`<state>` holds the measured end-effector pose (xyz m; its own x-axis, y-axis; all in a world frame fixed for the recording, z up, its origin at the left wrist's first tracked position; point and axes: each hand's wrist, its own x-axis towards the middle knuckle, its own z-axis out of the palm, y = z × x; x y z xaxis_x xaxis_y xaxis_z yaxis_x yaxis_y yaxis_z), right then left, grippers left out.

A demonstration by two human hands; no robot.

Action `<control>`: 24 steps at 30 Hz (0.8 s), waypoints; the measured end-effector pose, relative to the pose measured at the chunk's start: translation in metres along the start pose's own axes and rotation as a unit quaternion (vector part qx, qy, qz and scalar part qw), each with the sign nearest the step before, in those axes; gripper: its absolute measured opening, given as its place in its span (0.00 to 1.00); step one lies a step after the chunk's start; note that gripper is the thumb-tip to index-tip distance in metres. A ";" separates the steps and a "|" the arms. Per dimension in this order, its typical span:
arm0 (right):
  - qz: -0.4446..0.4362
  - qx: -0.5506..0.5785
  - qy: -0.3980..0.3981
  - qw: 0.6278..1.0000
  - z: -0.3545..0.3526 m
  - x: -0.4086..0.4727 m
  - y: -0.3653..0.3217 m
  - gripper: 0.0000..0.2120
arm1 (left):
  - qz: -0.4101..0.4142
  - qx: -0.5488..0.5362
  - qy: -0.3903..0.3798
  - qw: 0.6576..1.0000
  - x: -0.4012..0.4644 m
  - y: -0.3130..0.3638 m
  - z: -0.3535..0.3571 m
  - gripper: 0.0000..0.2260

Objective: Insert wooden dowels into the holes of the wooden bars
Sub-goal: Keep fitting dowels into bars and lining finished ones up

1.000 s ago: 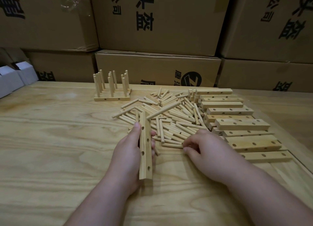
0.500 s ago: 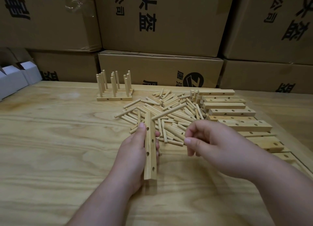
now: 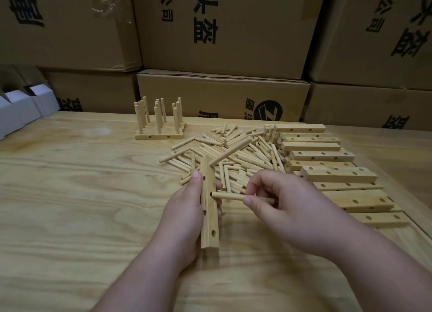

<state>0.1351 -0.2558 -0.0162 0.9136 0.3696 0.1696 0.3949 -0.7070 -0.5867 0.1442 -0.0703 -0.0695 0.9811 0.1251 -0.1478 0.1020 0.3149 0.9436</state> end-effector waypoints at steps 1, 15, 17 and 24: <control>0.002 0.000 0.000 1.000 0.000 0.000 0.000 0.03 | 0.000 0.000 -0.002 1.000 0.000 0.000 0.000 0.25; -0.018 -0.042 0.049 0.998 -0.001 -0.002 -0.007 0.07 | 0.070 0.108 0.005 0.992 -0.004 -0.005 0.004 0.23; -0.019 -0.050 0.049 0.997 0.001 -0.002 -0.009 0.11 | 0.075 0.102 0.013 0.992 -0.004 -0.006 0.004 0.23; 0.033 -0.084 0.014 0.996 0.002 -0.003 -0.014 0.22 | 0.115 0.122 0.015 0.986 -0.005 -0.008 0.004 0.20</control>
<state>0.1262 -0.2454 -0.0101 0.9393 0.3040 0.1589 0.3429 -0.8206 -0.4572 0.1396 -0.0772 -0.0752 0.9779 0.1960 0.0734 -0.0829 0.0406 0.9957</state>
